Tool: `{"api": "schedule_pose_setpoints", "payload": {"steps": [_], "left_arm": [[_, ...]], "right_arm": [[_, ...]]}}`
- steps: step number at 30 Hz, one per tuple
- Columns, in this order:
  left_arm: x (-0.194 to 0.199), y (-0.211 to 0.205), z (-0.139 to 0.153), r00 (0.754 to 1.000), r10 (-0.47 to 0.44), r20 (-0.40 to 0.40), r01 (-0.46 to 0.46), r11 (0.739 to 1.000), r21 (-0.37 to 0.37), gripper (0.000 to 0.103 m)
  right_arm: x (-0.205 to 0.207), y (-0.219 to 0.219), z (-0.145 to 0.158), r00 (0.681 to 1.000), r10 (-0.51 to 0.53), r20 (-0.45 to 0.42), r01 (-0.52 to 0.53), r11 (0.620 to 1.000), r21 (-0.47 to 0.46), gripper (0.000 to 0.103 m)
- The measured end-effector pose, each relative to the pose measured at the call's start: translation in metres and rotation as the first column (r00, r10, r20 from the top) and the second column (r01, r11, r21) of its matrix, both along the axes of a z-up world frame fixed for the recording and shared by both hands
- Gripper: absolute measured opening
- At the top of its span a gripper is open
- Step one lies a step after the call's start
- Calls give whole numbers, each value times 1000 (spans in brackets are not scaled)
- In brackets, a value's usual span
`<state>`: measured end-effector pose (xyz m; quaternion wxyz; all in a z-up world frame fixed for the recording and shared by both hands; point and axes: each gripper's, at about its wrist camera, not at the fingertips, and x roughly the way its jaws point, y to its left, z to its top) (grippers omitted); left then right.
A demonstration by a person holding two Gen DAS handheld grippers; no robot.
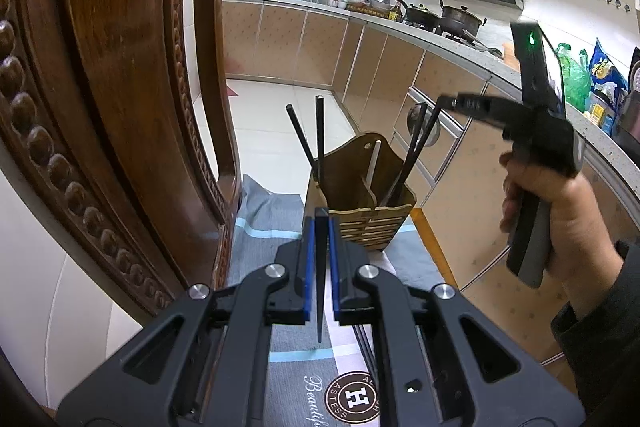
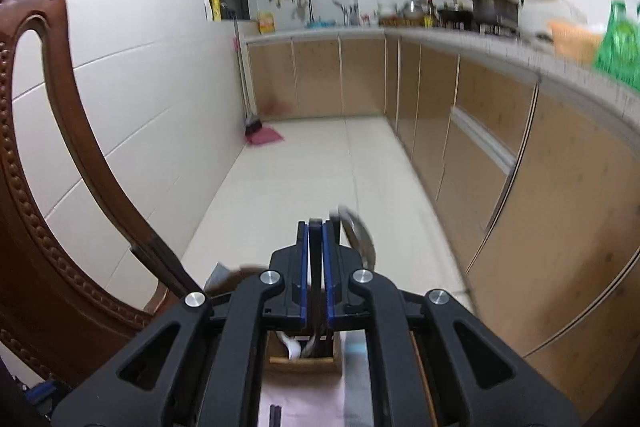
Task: Organize utensils
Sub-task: 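Carry the chopstick into the holder and open the right tool while the left holds its chopstick, then lower the held chopstick into the holder and open the left tool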
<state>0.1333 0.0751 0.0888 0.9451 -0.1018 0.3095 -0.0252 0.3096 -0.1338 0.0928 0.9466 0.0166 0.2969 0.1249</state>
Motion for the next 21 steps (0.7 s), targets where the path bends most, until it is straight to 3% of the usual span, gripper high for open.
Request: {"api": "schedule_pose_setpoints", "payload": {"steps": [1, 3, 7, 9, 15, 16, 18, 21], "left_arm": [[1, 1, -1, 1000, 1, -2, -1, 1000, -3, 7], [1, 2, -2, 1000, 3, -3, -3, 1000, -12, 7], [3, 4, -4, 1000, 8, -2, -8, 999, -37, 7], [2, 6, -4, 1000, 20, 7, -20, 998, -54, 7], [-2, 6, 3, 997, 61, 38, -59, 996, -62, 7], [-3, 6, 7, 997, 64, 44, -61, 996, -62, 7], [-2, 5, 18, 996, 70, 58, -66, 996, -67, 7], [7, -1, 43, 995, 73, 75, -68, 996, -66, 7]], "right_arm": [[0, -4, -3, 1000, 3, -13, -3, 1000, 12, 16], [-5, -11, -6, 1000, 4, -22, -3, 999, 43, 47], [-56, -48, -5, 997, 1, 76, -14, 987, 162, 71], [-96, -71, -20, 993, -19, 113, -6, 977, 214, 84], [-165, -114, -110, 997, -61, 43, 49, 971, 234, 86], [-164, -117, -124, 997, -79, -4, 78, 971, 225, 86], [-153, -118, -140, 993, -21, -117, 53, 958, 282, 86], [-144, -118, -144, 994, -8, -112, 38, 964, 263, 86]]}}
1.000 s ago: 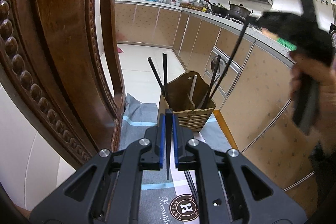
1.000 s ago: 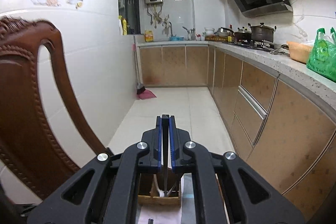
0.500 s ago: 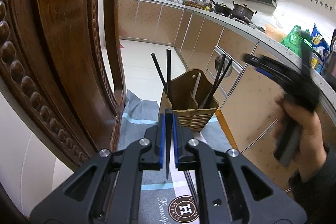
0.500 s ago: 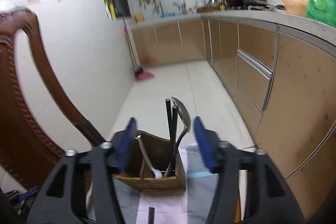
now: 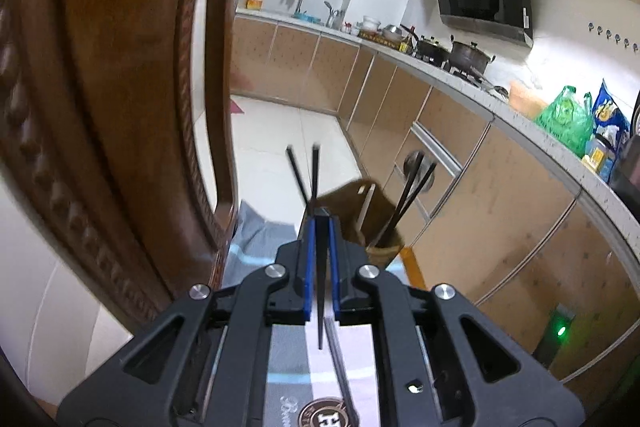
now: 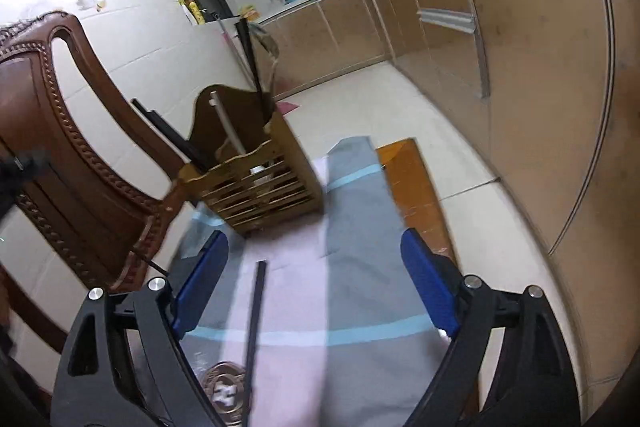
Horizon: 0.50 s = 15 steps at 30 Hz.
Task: Organize utensils
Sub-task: 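Lower the held chopstick into the holder and open the left tool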
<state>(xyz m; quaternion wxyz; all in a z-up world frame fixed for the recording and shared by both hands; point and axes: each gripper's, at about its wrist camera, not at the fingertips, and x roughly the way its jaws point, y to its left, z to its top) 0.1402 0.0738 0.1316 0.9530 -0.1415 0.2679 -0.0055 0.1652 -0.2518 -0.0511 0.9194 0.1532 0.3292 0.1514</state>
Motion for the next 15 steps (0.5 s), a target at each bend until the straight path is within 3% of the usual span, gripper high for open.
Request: {"api": "schedule_pose_setpoints", "payload": {"steps": [5, 9, 15], "left_arm": [[24, -13, 50, 998, 9, 60, -9, 1000, -10, 7], [50, -22, 79, 996, 37, 86, -40, 999, 27, 7], [97, -22, 79, 996, 72, 51, -74, 997, 33, 7]], "right_arm": [[7, -11, -6, 999, 2, -32, -1, 999, 42, 86], [9, -20, -4, 999, -14, -38, 16, 998, 62, 86], [11, -29, -4, 999, -23, -43, 27, 996, 81, 86]]}}
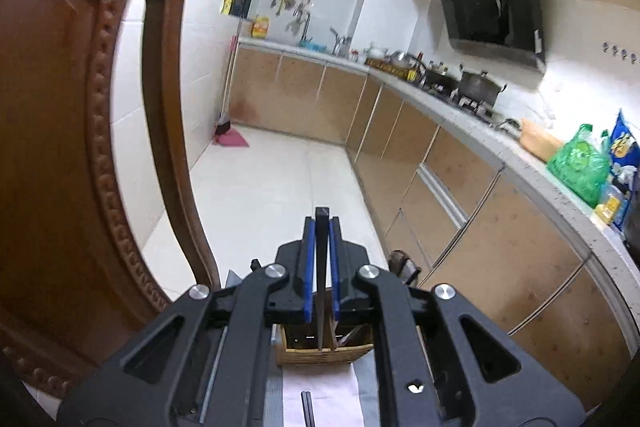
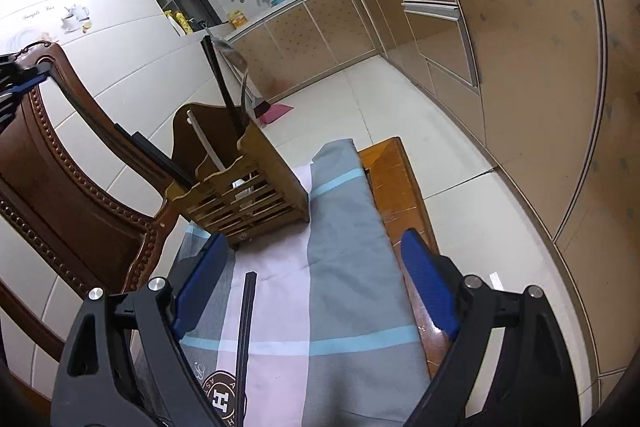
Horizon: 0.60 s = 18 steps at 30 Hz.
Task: Organize utensils
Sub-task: 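Lower the held chopstick into the holder and open the left tool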
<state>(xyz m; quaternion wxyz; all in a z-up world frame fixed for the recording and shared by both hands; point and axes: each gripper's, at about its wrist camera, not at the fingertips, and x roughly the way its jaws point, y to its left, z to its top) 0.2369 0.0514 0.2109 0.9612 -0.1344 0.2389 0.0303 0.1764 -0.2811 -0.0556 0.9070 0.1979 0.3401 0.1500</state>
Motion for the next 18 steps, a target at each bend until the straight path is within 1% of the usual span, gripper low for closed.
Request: {"api": "schedule_pose_setpoints", "payload": {"steps": [2, 5, 8, 12, 14, 15, 16, 17, 18], "left_arm": [[11, 0, -8, 1000, 4, -7, -4, 1000, 5, 7], [28, 1, -29, 999, 6, -32, -6, 1000, 7, 7], [43, 2, -63, 994, -5, -106, 4, 1000, -8, 7], [53, -3, -104, 980, -14, -199, 17, 1000, 14, 7], [53, -4, -119, 974, -15, -225, 23, 999, 30, 8], [49, -4, -124, 971, -11, -237, 22, 999, 43, 14], [43, -5, -124, 971, -7, -237, 20, 999, 50, 32], [33, -6, -122, 976, -8, -218, 20, 998, 54, 44], [15, -8, -117, 985, -5, -173, 16, 998, 63, 66]], "right_arm": [[0, -1, 0, 1000, -1, -1, 1, 1000, 4, 86], [0, -3, 1, 1000, 0, 1, 0, 1000, 10, 86], [1, -4, 1, 1000, 2, 0, -2, 1000, 11, 86], [3, -1, 1, 1000, 9, -3, -9, 1000, 8, 86], [2, 3, 2, 1000, 19, -2, -19, 1000, 3, 86], [2, 6, 2, 1000, 24, 0, -24, 1000, -4, 86], [1, 7, 3, 1000, 26, 2, -26, 1000, -9, 86], [1, 9, 3, 1000, 29, 6, -29, 999, -19, 86], [0, 10, 4, 1000, 29, 9, -29, 999, -25, 86]]}}
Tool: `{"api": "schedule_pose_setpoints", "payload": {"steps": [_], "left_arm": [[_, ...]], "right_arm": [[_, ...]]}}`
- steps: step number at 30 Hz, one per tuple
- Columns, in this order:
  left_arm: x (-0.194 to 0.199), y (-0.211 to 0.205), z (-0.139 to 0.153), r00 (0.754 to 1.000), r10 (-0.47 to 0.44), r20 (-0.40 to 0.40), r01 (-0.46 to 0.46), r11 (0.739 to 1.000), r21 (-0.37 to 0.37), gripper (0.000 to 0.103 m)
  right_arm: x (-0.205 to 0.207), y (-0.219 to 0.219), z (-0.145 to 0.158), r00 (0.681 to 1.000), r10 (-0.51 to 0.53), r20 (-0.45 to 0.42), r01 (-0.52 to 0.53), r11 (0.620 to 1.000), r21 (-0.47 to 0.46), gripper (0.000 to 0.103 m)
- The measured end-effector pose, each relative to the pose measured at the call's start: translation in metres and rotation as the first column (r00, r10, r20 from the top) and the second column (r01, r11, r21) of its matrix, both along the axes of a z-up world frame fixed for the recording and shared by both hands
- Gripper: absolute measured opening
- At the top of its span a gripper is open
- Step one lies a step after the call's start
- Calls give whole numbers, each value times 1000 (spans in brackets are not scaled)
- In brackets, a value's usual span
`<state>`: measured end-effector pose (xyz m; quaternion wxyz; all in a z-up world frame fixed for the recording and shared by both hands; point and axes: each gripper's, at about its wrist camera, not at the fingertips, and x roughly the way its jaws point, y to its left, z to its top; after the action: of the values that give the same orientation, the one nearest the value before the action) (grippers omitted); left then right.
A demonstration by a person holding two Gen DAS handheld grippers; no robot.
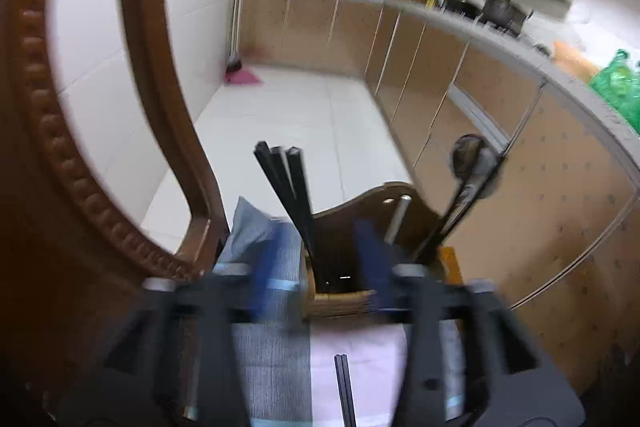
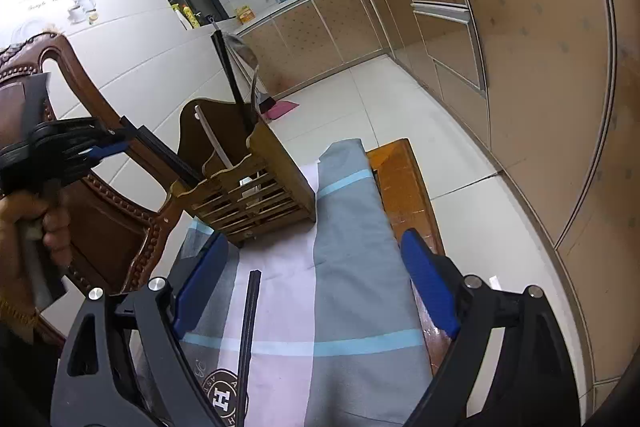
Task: Organize utensils
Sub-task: 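Lower the held chopstick into the holder and open the left tool, then lower the open left tool onto the last black chopstick on the cloth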
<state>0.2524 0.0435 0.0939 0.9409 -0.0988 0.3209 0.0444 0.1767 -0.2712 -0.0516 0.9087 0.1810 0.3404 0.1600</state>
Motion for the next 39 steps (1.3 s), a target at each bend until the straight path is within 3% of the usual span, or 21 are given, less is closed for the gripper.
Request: {"api": "schedule_pose_setpoints", "payload": {"steps": [1, 3, 5, 10, 14, 17, 20, 23, 25, 31, 36, 39], "left_arm": [[-16, -2, 4, 999, 5, 38, -6, 1000, 12, 77], [-52, -6, 8, 995, 18, 99, -22, 999, 38, 85], [-77, -10, 2, 994, 8, 105, -14, 998, 53, 88], [-122, -24, -42, 1000, -19, 23, 18, 999, 49, 89], [-138, -32, -88, 999, 4, -36, -2, 999, 50, 89], [-132, -43, -117, 986, -41, -162, 48, 998, 41, 88], [-131, -51, -124, 980, -77, -181, 90, 994, 63, 88], [-121, -48, -133, 974, -63, -218, 76, 996, 53, 85], [-106, -47, -144, 965, -68, -252, 76, 997, 22, 72], [-49, -55, -181, 933, -55, -354, 76, 996, 44, 60], [-28, -57, -201, 911, -64, -407, 79, 997, 21, 60], [-23, -58, -202, 915, -53, -400, 70, 997, 28, 62]], "right_arm": [[0, 1, 1, 1000, 0, 3, 0, 1000, -3, 86], [-2, 3, 1, 1000, 5, 8, -5, 1000, -13, 86], [-2, 4, 1, 1000, 10, 10, -10, 1000, -21, 86], [-6, 8, 1, 1000, 12, 13, -12, 999, -47, 86], [-22, 20, 8, 998, 43, 40, -37, 990, -138, 86], [-37, 32, 7, 996, 83, 33, -74, 973, -217, 86], [-41, 37, 0, 995, 104, 7, -99, 965, -241, 86], [-38, 35, -5, 996, 91, -8, -90, 968, -235, 86], [-34, 33, -8, 997, 79, -24, -83, 973, -215, 86], [-25, 41, -17, 995, 85, -54, -94, 973, -209, 86], [-20, 43, -20, 992, 102, -70, -114, 973, -202, 86], [-18, 42, -22, 991, 103, -79, -117, 974, -193, 86]]}}
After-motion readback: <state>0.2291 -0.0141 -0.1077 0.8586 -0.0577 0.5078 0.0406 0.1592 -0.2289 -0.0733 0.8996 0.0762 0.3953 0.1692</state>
